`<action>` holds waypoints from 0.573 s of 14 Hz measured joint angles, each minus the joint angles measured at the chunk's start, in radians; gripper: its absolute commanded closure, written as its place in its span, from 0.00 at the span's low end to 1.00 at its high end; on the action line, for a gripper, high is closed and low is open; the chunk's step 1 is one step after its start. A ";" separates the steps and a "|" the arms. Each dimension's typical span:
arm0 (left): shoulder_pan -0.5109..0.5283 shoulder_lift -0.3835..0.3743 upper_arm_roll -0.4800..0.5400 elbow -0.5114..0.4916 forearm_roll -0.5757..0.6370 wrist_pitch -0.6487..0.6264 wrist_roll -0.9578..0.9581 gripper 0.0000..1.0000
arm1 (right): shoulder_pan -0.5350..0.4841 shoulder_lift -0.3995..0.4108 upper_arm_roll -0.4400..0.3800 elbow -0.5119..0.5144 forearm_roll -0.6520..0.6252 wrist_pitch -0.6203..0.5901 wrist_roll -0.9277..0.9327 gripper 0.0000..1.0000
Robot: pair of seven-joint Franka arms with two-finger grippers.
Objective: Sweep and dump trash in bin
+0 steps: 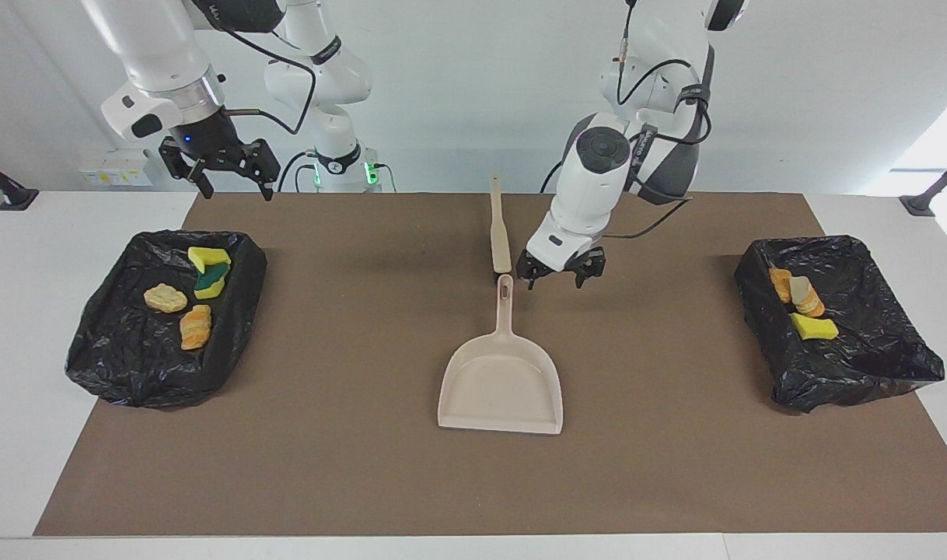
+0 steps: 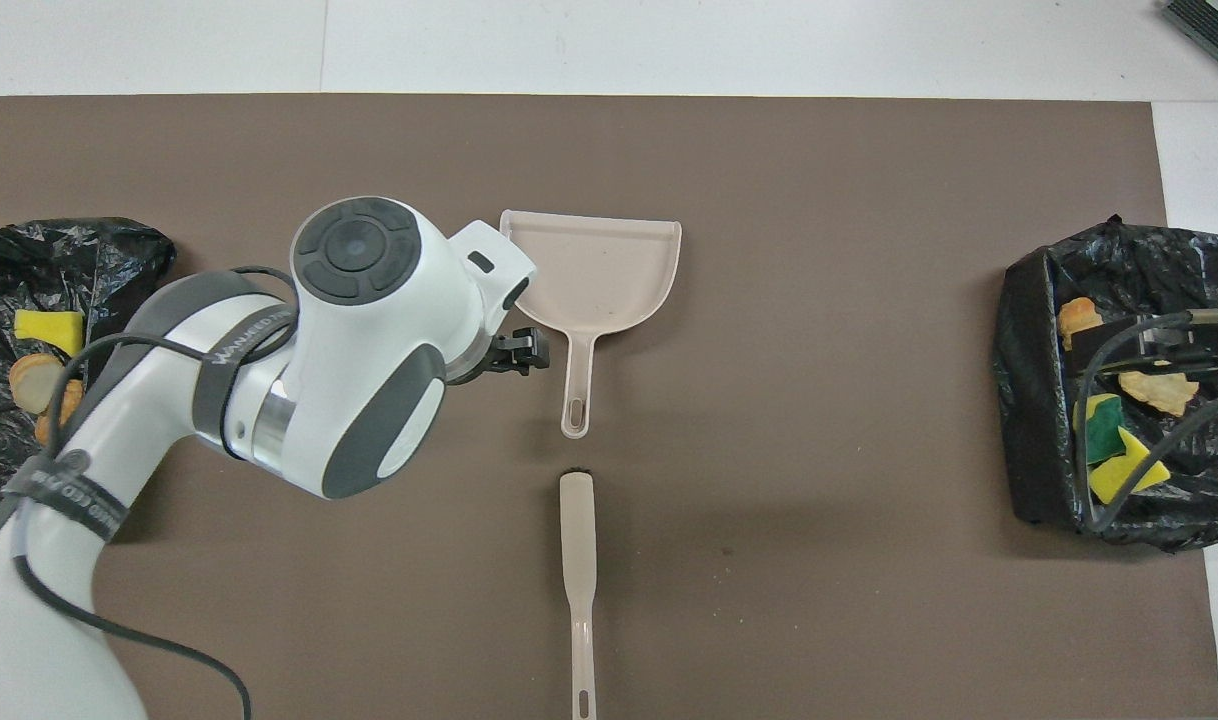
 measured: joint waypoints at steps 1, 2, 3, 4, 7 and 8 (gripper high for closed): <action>0.019 -0.023 0.001 0.000 0.000 -0.024 0.016 0.00 | 0.000 0.000 0.000 0.000 0.000 0.000 0.000 0.00; 0.036 -0.046 0.001 0.000 0.000 -0.053 0.039 0.00 | 0.000 0.000 0.000 0.000 0.000 0.000 0.000 0.00; 0.051 -0.068 0.002 0.000 0.000 -0.081 0.068 0.00 | 0.000 0.000 0.000 0.000 0.000 0.000 0.000 0.00; 0.066 -0.087 0.002 0.000 0.000 -0.108 0.098 0.00 | 0.000 0.000 0.000 0.000 0.000 0.000 0.000 0.00; 0.118 -0.140 0.004 0.001 0.000 -0.183 0.202 0.00 | 0.000 0.000 0.000 0.000 0.000 0.000 0.000 0.00; 0.138 -0.154 0.005 0.001 0.000 -0.207 0.242 0.00 | 0.000 0.000 0.000 0.000 0.000 0.000 0.000 0.00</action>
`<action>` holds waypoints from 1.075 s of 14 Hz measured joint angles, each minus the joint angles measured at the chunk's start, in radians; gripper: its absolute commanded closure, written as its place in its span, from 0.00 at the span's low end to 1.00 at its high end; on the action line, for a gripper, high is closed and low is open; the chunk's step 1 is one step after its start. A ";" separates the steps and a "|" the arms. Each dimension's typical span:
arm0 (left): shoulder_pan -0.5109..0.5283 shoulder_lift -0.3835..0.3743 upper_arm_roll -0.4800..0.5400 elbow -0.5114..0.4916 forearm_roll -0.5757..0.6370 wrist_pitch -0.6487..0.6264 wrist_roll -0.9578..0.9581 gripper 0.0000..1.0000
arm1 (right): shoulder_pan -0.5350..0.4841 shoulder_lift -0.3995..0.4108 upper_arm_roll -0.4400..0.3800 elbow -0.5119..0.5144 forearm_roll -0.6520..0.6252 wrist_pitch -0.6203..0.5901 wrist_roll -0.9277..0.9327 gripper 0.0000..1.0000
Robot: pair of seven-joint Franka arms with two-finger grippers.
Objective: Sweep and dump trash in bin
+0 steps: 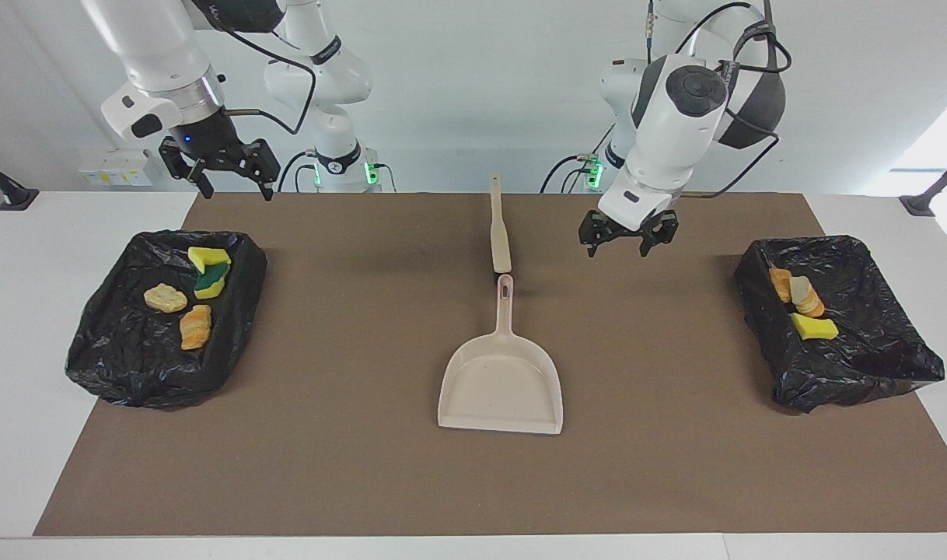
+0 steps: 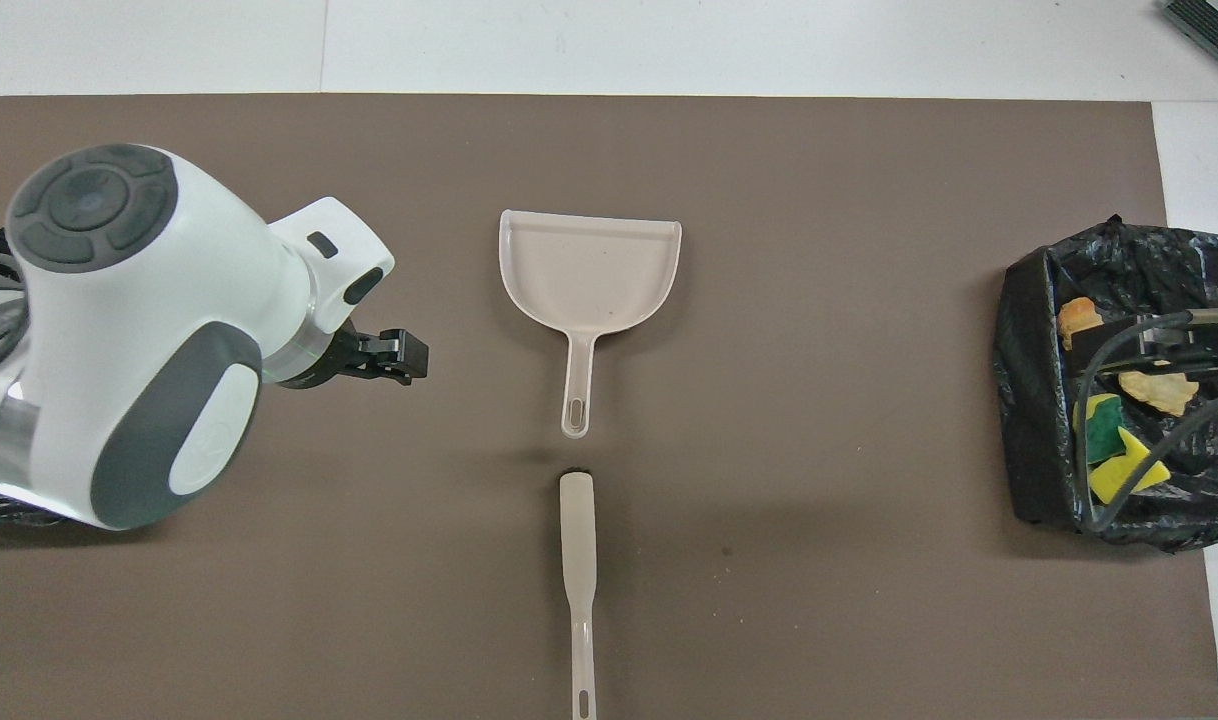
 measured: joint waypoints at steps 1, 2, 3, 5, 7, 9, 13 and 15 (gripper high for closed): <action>0.020 -0.014 0.001 0.000 0.000 -0.022 0.039 0.00 | 0.000 0.000 0.000 0.000 0.000 0.000 0.000 0.00; 0.042 -0.026 0.001 0.000 0.000 -0.042 0.076 0.00 | 0.000 0.000 0.000 0.000 0.000 0.000 0.000 0.00; 0.063 -0.037 0.002 0.000 0.000 -0.059 0.113 0.00 | 0.000 0.000 0.000 0.000 0.000 0.000 0.000 0.00; 0.105 -0.055 0.004 0.000 0.000 -0.083 0.169 0.00 | 0.000 0.000 0.000 0.000 0.000 0.000 0.000 0.00; 0.148 -0.072 0.005 0.000 0.000 -0.095 0.225 0.00 | 0.000 0.000 0.000 0.000 0.000 0.000 0.000 0.00; 0.193 -0.087 0.006 0.000 0.000 -0.108 0.284 0.00 | 0.000 0.000 0.000 0.000 0.000 0.000 0.000 0.00; 0.256 -0.093 0.008 0.000 0.000 -0.115 0.354 0.00 | 0.000 0.000 0.000 0.000 0.000 0.000 0.000 0.00; 0.265 -0.093 0.007 0.000 0.000 -0.116 0.368 0.00 | 0.000 0.000 0.000 0.000 0.000 0.000 0.000 0.00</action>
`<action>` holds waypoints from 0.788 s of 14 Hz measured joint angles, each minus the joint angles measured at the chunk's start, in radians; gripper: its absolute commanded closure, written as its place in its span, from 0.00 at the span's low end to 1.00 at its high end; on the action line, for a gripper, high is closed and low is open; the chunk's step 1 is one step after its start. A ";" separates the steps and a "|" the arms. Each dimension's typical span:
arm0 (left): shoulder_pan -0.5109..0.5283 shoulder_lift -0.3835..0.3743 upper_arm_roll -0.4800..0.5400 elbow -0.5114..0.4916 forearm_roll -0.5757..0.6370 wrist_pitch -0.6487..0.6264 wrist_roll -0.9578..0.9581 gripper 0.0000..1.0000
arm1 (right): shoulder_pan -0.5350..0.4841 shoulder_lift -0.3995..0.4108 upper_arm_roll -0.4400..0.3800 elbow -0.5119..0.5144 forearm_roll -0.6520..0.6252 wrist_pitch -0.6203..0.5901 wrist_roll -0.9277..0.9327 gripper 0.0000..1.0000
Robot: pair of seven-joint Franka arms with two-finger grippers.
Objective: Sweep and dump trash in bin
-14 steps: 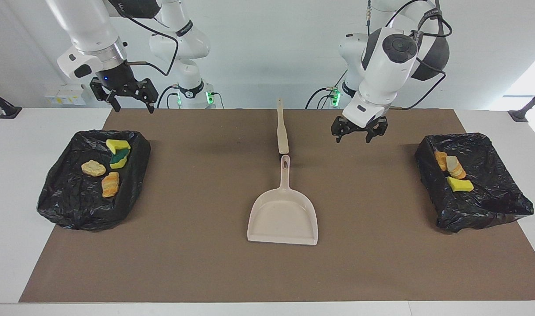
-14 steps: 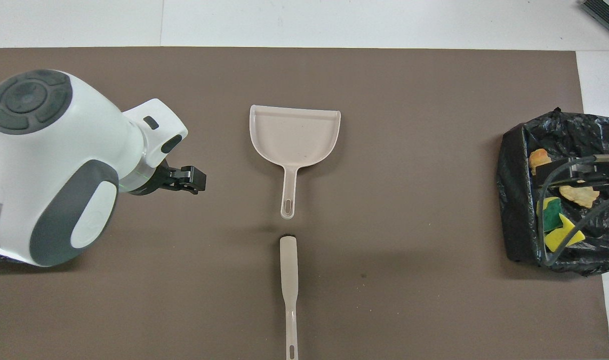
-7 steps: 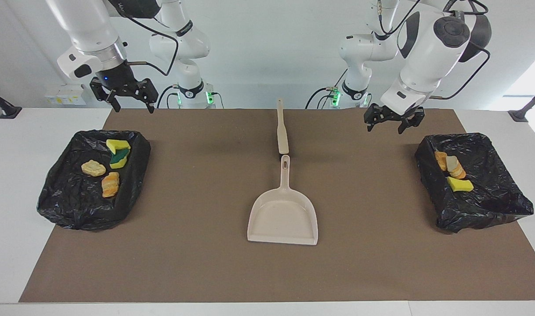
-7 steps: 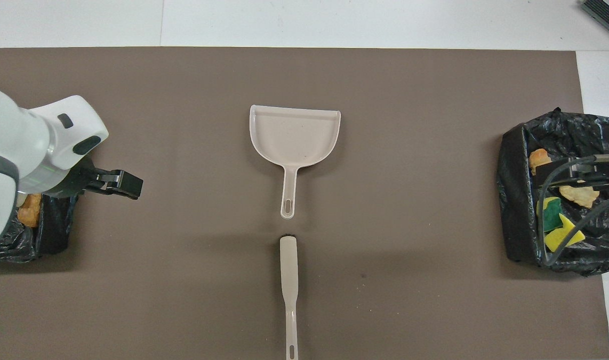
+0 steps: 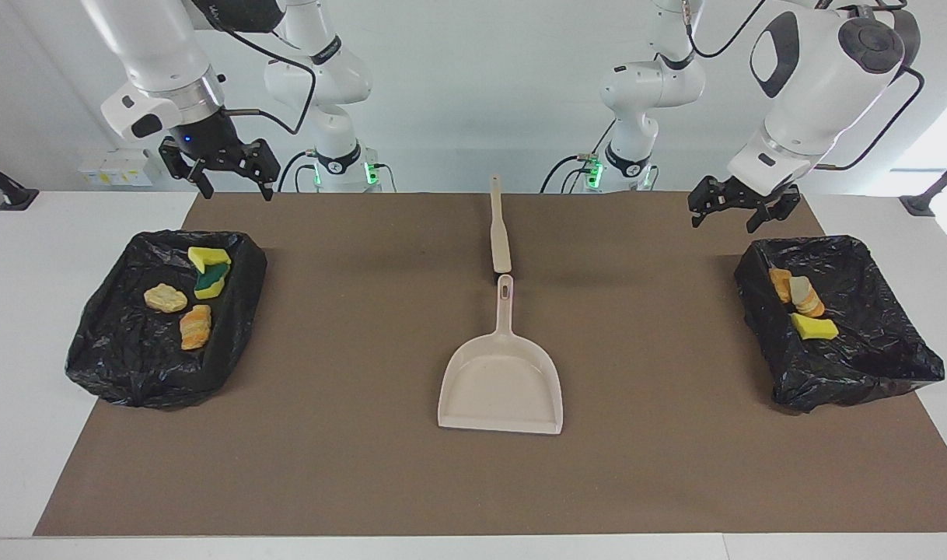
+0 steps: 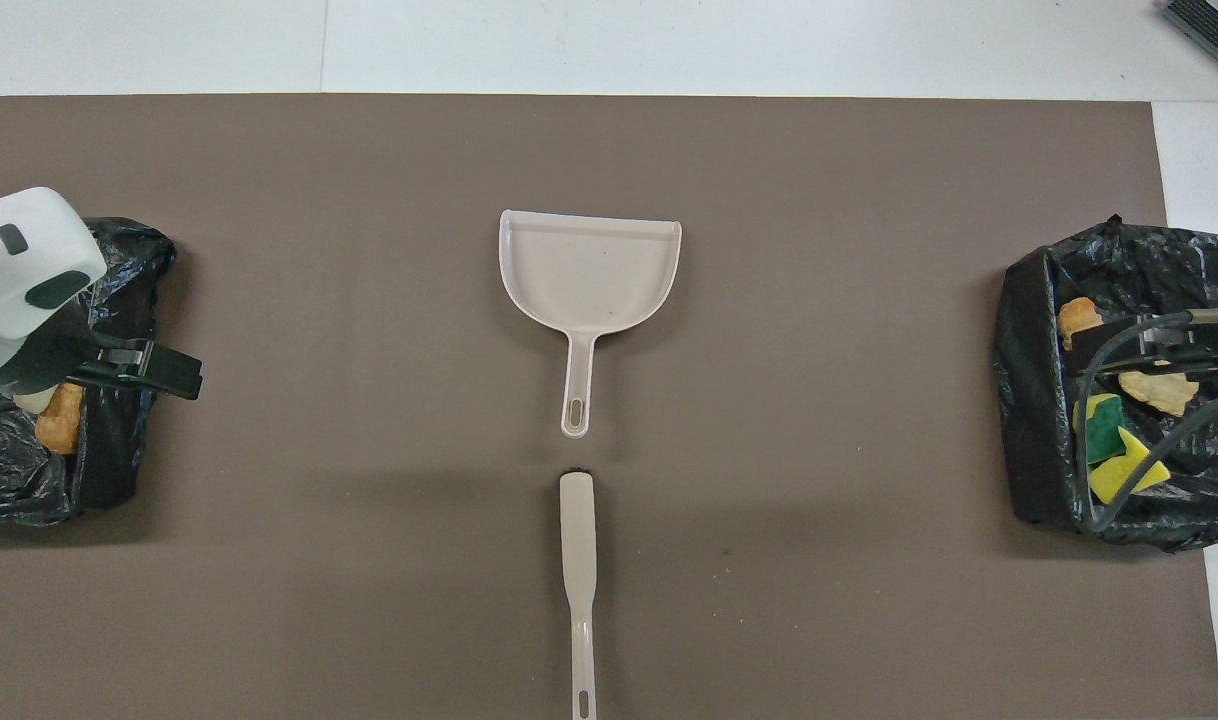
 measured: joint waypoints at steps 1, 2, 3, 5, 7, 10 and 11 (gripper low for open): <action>0.000 0.000 0.000 0.000 0.000 -0.002 0.000 0.00 | 0.000 0.000 0.000 0.000 0.000 0.000 0.000 0.00; 0.004 0.000 0.000 0.000 0.000 -0.005 0.000 0.00 | 0.000 0.000 0.000 0.000 0.000 0.000 0.000 0.00; 0.017 0.000 0.001 0.003 0.000 -0.006 0.010 0.00 | 0.000 0.000 0.000 0.000 0.000 0.000 0.000 0.00; 0.056 -0.001 0.003 0.024 0.000 -0.016 0.049 0.00 | 0.000 0.000 0.000 0.000 0.000 0.000 0.000 0.00; 0.089 -0.001 0.006 0.041 0.000 -0.029 0.078 0.00 | 0.000 0.000 0.000 0.000 0.000 0.000 0.000 0.00; 0.095 -0.001 0.004 0.043 -0.001 -0.036 0.082 0.00 | 0.000 0.000 0.000 0.000 0.000 0.000 0.000 0.00; 0.095 -0.001 0.002 0.044 -0.001 -0.038 0.082 0.00 | 0.000 0.000 0.000 0.000 0.000 0.000 0.000 0.00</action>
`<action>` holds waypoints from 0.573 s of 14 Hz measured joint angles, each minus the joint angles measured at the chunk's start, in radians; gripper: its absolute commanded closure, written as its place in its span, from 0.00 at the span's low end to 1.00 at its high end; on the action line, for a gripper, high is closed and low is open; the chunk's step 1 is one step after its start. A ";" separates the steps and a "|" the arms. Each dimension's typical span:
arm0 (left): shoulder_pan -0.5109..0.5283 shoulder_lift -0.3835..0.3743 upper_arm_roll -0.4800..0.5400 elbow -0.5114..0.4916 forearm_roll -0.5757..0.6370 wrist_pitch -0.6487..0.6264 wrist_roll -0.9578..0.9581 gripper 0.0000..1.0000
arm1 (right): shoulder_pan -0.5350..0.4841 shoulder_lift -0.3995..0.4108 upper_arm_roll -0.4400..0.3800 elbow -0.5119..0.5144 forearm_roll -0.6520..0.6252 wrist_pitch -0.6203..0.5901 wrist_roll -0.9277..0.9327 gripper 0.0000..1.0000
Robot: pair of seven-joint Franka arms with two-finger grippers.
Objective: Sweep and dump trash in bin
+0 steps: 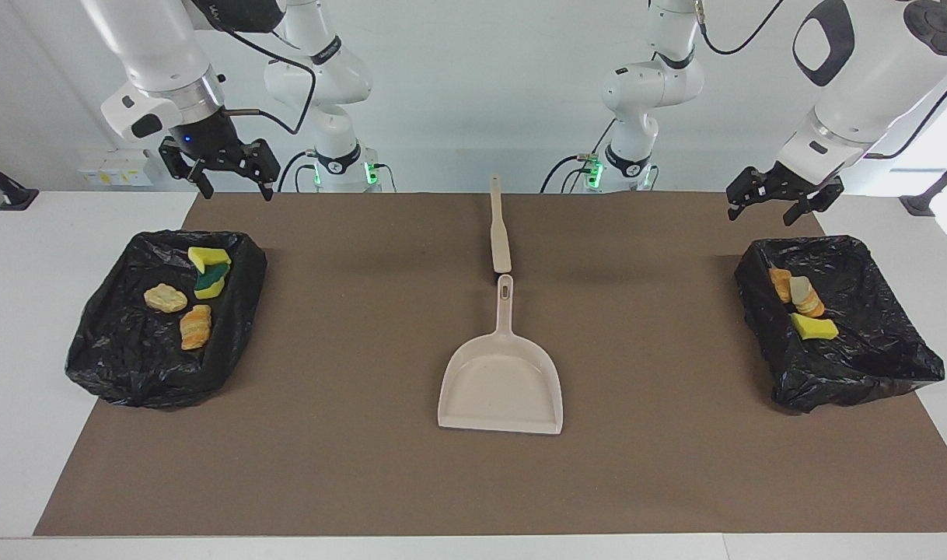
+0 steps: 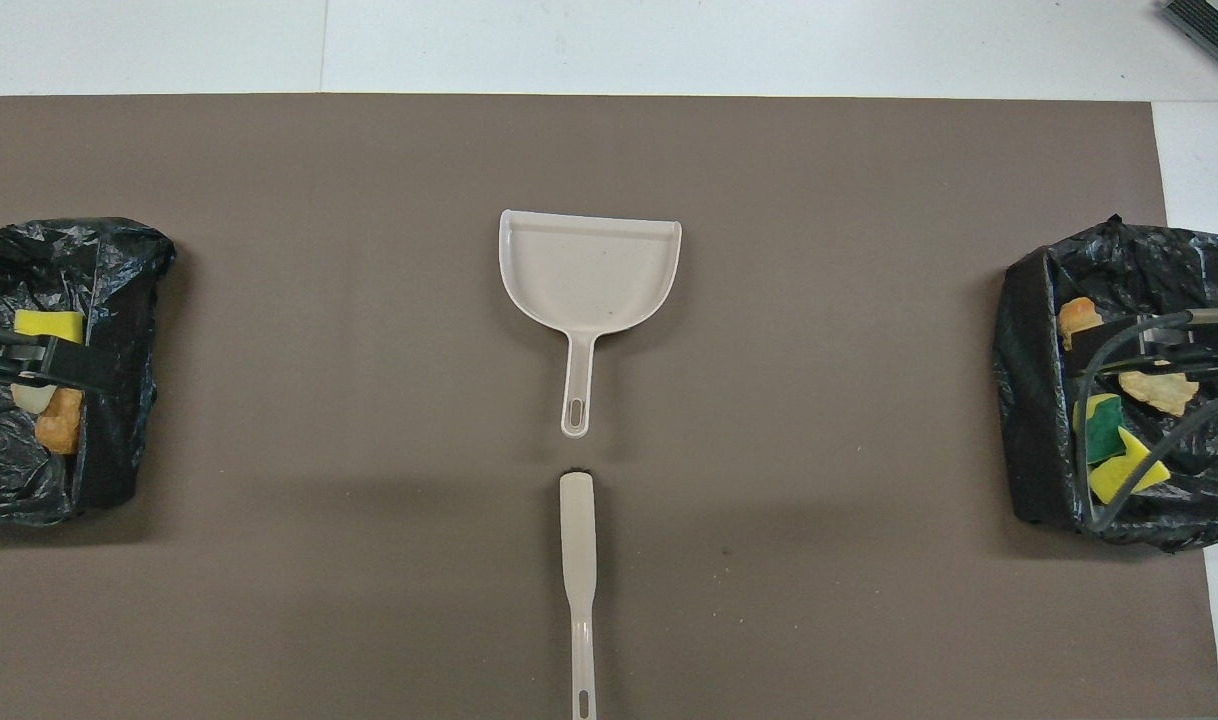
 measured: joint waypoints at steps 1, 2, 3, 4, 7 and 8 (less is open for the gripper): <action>-0.002 0.000 0.000 0.001 0.000 -0.005 0.000 0.00 | 0.000 0.000 0.000 0.000 0.000 0.000 0.000 0.00; -0.013 0.000 0.012 0.002 0.000 -0.012 0.000 0.00 | 0.000 0.000 0.000 0.000 0.000 0.000 0.000 0.00; -0.048 -0.002 0.048 0.007 0.000 -0.021 0.000 0.00 | 0.000 0.000 0.000 0.000 0.000 0.000 0.000 0.00; -0.100 -0.004 0.102 0.014 0.000 -0.029 0.000 0.00 | 0.000 0.000 0.000 0.000 0.000 0.000 0.000 0.00; -0.172 -0.021 0.179 0.025 0.000 -0.039 0.000 0.00 | 0.000 0.000 0.000 0.000 0.000 0.000 0.000 0.00; -0.173 -0.025 0.181 0.026 0.000 -0.040 0.000 0.00 | 0.000 0.000 0.000 0.000 0.000 0.000 0.000 0.00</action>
